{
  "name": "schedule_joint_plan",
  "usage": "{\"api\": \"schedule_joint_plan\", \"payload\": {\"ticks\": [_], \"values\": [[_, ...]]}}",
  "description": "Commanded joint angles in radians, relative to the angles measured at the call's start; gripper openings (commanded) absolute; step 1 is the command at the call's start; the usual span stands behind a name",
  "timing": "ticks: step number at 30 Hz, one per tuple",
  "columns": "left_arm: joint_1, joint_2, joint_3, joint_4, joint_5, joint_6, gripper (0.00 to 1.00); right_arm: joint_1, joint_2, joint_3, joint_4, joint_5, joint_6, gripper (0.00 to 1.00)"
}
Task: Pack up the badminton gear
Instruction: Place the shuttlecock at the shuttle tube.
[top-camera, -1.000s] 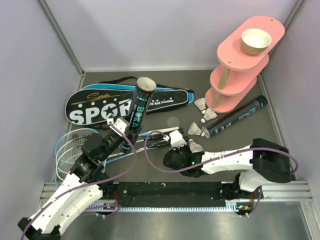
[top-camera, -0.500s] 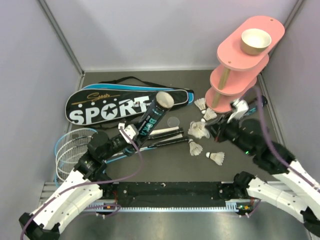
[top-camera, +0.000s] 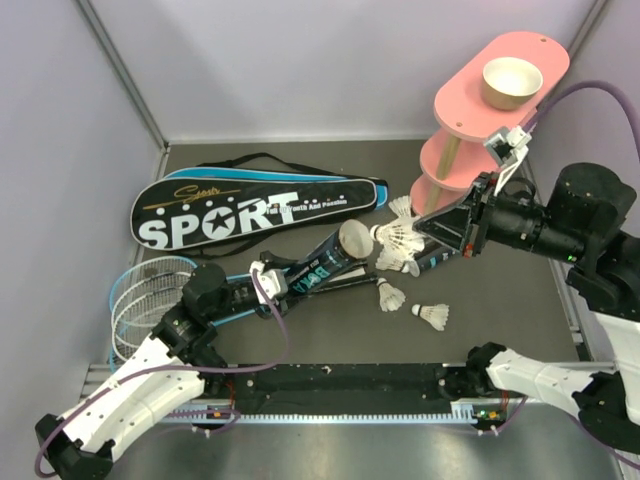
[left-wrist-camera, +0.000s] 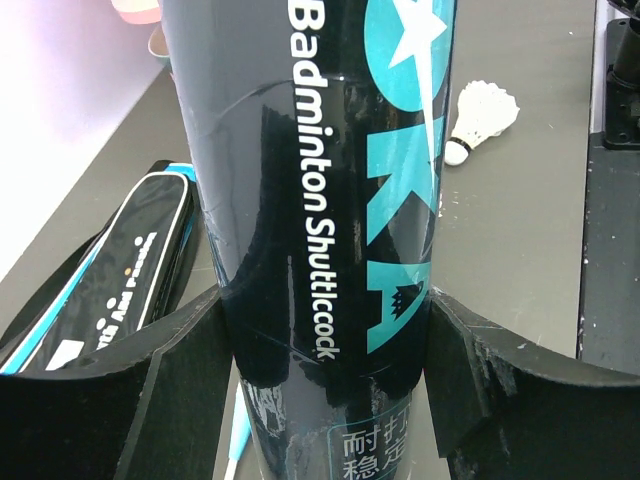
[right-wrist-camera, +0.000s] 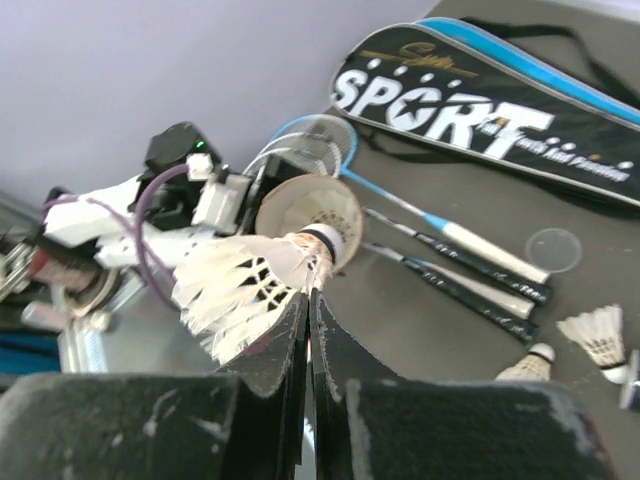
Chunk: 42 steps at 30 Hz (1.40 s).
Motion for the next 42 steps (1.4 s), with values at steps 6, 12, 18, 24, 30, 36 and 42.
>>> {"api": "schedule_joint_plan", "payload": {"ticks": [6,12,18,24,30,36,42], "values": [[-0.028,-0.03,0.004,0.059,0.049,0.043,0.18,-0.01,0.072,0.028,-0.054,-0.237,0.042,0.0],[-0.037,-0.027,0.009,0.058,0.066,0.05,0.17,-0.01,0.129,-0.023,-0.02,-0.255,0.022,0.0],[-0.055,-0.027,0.006,0.058,0.059,0.049,0.16,0.051,0.172,-0.061,-0.016,-0.146,-0.028,0.17],[-0.065,-0.017,0.013,0.058,0.052,0.055,0.15,0.099,0.19,-0.073,-0.019,-0.091,-0.047,0.34],[-0.065,-0.021,0.01,0.058,0.045,0.052,0.14,0.154,0.207,-0.096,-0.008,-0.04,-0.047,0.41],[-0.068,-0.023,0.013,0.058,-0.015,0.049,0.12,0.154,0.054,-0.109,0.047,0.165,-0.044,0.67],[-0.068,-0.024,0.015,0.058,-0.087,0.041,0.1,0.154,-0.279,-0.413,0.208,0.427,0.018,0.91]]}}
